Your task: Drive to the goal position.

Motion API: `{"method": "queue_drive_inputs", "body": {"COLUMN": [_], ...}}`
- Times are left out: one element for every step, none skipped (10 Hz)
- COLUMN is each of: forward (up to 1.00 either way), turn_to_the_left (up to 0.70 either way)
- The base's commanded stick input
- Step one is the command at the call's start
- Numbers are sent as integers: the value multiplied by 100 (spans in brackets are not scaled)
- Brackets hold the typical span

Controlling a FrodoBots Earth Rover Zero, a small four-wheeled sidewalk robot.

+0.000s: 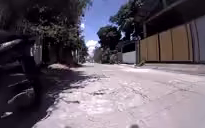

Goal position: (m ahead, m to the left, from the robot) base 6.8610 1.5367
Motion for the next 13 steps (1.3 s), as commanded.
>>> {"method": "queue_drive_inputs", "body": {"forward": [100, 100, 100, 100, 100, 100, 100, 100, 100, 100, 100, 100, 100], "turn_to_the_left": [0, 6, 18, 0, 0, 0, 0, 0, 0, 0, 0, 0, 0]}}
